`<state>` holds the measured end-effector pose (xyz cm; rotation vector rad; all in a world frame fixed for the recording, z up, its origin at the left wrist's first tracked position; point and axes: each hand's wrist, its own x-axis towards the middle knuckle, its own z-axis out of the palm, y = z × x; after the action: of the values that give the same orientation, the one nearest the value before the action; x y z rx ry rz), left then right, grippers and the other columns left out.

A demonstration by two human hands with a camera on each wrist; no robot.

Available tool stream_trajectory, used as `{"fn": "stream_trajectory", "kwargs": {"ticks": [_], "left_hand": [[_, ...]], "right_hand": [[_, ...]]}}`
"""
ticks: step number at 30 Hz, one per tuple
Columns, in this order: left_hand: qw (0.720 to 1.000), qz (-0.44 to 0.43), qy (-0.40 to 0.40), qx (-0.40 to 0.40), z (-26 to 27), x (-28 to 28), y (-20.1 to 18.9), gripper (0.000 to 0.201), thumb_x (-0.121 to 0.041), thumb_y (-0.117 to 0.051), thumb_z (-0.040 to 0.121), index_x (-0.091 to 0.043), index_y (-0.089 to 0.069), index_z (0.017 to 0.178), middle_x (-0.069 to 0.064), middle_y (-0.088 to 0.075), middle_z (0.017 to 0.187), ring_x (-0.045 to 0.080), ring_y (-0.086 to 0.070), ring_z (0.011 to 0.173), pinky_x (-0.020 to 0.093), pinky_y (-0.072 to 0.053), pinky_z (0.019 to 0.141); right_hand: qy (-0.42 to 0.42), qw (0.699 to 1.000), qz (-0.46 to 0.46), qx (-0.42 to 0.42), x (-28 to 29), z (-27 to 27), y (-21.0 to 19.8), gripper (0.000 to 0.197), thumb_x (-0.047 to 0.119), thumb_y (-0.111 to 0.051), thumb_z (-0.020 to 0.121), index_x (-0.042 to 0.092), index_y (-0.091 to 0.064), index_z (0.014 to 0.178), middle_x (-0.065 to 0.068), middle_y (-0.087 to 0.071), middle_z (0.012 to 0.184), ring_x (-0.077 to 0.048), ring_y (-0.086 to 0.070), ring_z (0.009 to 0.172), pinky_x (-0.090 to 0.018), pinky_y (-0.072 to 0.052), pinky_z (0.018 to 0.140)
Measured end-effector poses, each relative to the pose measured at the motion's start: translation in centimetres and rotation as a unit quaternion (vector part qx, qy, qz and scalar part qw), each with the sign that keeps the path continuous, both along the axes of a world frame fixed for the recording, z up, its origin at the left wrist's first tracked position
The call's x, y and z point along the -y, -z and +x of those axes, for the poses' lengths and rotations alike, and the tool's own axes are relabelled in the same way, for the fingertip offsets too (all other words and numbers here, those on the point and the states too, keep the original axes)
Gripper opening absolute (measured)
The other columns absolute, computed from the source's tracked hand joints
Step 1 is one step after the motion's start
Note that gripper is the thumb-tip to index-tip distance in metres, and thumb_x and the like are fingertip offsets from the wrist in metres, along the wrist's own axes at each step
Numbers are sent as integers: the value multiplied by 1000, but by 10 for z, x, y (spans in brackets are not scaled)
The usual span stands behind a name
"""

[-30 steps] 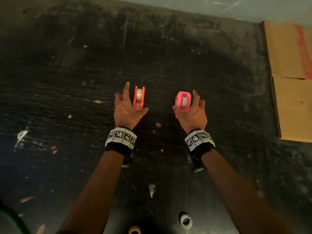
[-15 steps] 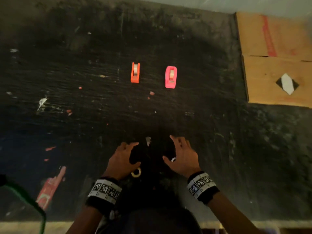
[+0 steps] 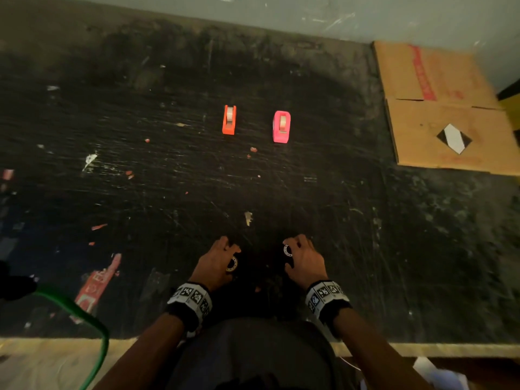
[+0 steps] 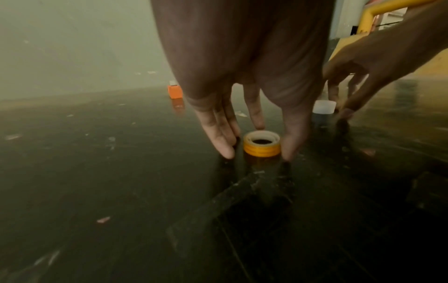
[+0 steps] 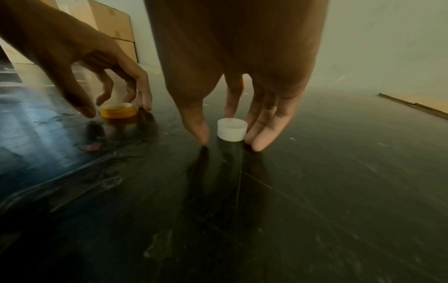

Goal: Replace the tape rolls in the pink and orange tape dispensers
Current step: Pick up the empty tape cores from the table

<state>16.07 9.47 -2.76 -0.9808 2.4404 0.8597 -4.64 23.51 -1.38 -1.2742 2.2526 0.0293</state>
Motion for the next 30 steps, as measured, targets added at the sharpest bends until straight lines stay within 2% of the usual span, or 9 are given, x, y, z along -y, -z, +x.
{"fn": "stream_trajectory", "kwargs": {"ticks": [4,8,10,12,15,17,21,26,30], "left_hand": [[1000,-8,-16,-20,-2,0,7,33,-18,-67,82,-19,-56,113,4,-44,124,24,-53,115,40,-55,87],[999,5,-37,-26,-4,17,18,29,-21,-65,78,-23,-58,106,4,-52,119,24,-57,110,38,-55,86],[998,5,-60,-35,-6,33,20,23,-23,-62,76,-30,-53,96,0,-56,109,23,-60,107,36,-56,84],[993,0,-104,-55,-10,54,13,21,-20,-64,75,-30,-53,90,0,-58,103,24,-62,100,37,-57,81],[981,-34,-174,-80,-18,101,3,23,-12,-71,72,-21,-63,92,6,-61,103,26,-65,92,37,-58,79],[972,-53,-209,-92,-22,141,-2,27,-12,-73,69,-22,-64,92,5,-62,99,26,-66,92,35,-57,77],[942,-89,-302,-114,-32,225,-14,42,-8,-80,66,-20,-68,104,10,-60,112,28,-66,93,38,-56,79],[924,-141,-331,-129,-46,317,-13,43,-7,-78,70,-20,-67,110,9,-57,121,28,-67,97,39,-56,84],[927,-133,-327,-124,-52,348,10,47,-9,-81,69,-20,-67,112,10,-58,122,26,-65,101,36,-55,89]], "right_hand": [[23,1000,-4,15,6,-1,3,47,12,-66,86,18,-55,131,-9,-47,135,-32,-61,115,-40,-56,88],[9,999,4,33,29,-4,-3,38,13,-64,90,16,-58,128,-11,-50,133,-35,-66,109,-42,-56,88],[-12,999,2,42,49,-4,-8,37,12,-64,89,16,-60,125,-12,-52,131,-36,-67,106,-41,-56,86],[-33,998,-7,48,76,-4,-13,37,10,-64,88,16,-60,124,-12,-53,129,-36,-67,104,-41,-56,85],[-74,996,-20,54,134,-4,-21,37,10,-65,89,18,-59,125,-9,-52,127,-32,-65,103,-39,-55,85],[-99,993,-38,52,182,-5,-25,39,10,-66,87,17,-58,125,-9,-51,126,-33,-64,103,-40,-55,85],[-124,987,-91,42,286,-7,-32,37,9,-67,84,14,-61,120,-14,-54,122,-39,-66,103,-46,-56,87],[-108,977,-176,52,386,-5,-24,37,11,-70,85,13,-62,122,-12,-54,124,-32,-64,105,-40,-56,89],[-104,983,-140,56,415,8,13,36,10,-70,85,12,-61,120,-13,-53,124,-33,-63,106,-40,-56,88]]}}
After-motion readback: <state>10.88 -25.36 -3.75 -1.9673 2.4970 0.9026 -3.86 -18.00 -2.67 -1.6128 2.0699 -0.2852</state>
